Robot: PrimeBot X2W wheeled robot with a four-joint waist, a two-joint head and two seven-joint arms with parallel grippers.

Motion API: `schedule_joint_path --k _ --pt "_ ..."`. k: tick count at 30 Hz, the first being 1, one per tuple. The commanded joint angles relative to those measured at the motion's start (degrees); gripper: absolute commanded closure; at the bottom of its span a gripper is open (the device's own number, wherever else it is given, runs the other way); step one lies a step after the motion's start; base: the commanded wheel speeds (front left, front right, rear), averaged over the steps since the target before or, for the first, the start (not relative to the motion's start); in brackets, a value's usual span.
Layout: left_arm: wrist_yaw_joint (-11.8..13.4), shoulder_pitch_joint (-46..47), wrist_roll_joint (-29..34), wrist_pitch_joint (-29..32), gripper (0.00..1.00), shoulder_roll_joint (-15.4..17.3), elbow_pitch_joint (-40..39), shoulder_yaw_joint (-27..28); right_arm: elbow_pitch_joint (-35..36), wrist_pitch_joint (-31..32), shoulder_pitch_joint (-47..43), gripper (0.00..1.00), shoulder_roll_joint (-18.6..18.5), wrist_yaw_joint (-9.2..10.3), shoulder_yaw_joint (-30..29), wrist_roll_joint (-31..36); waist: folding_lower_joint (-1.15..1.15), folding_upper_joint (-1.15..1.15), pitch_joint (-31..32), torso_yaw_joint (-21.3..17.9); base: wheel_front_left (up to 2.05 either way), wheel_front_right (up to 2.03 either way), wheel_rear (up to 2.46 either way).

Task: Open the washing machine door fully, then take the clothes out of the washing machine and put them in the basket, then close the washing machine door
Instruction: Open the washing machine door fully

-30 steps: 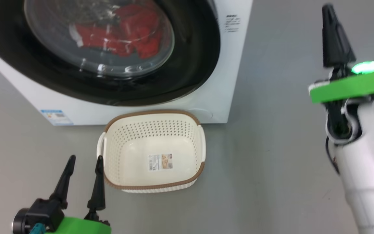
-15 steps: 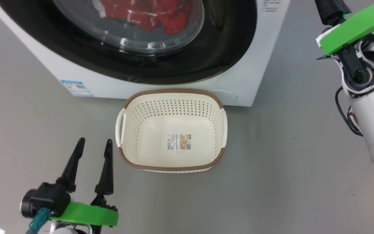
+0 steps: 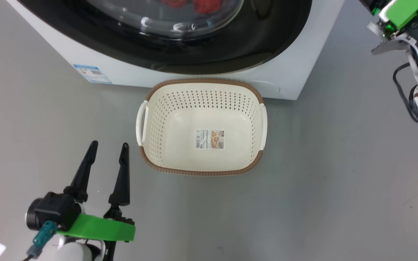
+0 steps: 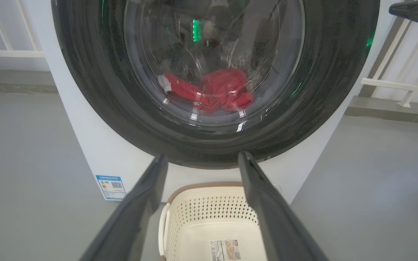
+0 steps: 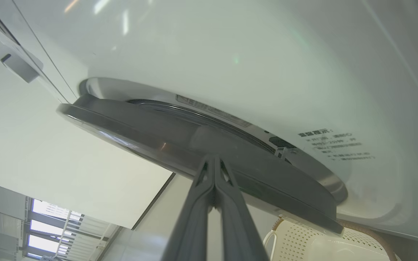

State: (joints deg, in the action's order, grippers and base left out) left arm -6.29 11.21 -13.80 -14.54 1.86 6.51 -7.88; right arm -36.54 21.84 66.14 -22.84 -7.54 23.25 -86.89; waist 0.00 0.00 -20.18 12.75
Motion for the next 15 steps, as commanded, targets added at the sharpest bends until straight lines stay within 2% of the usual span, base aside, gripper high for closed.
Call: schedule_joint_path --k 1,9,15 --pt "-0.3 1.5 -0.4 -0.5 0.00 1.0 -1.3 1.5 0.6 1.1 1.6 1.00 0.6 0.05 -0.1 -0.9 0.00 0.00 -1.1 0.4 0.00 0.00 0.00" --pt "-0.4 3.1 -1.3 -0.5 0.00 1.0 -1.4 0.4 -4.8 7.4 5.9 1.00 1.9 0.05 -1.6 -5.6 0.00 0.00 -3.7 1.4 0.00 0.00 0.00" --pt "-0.4 4.4 -2.0 -0.5 0.00 1.0 -1.5 -0.6 -8.3 9.5 8.8 1.00 2.4 0.05 -1.9 -6.3 0.00 0.00 -5.3 2.4 0.00 0.00 0.00"
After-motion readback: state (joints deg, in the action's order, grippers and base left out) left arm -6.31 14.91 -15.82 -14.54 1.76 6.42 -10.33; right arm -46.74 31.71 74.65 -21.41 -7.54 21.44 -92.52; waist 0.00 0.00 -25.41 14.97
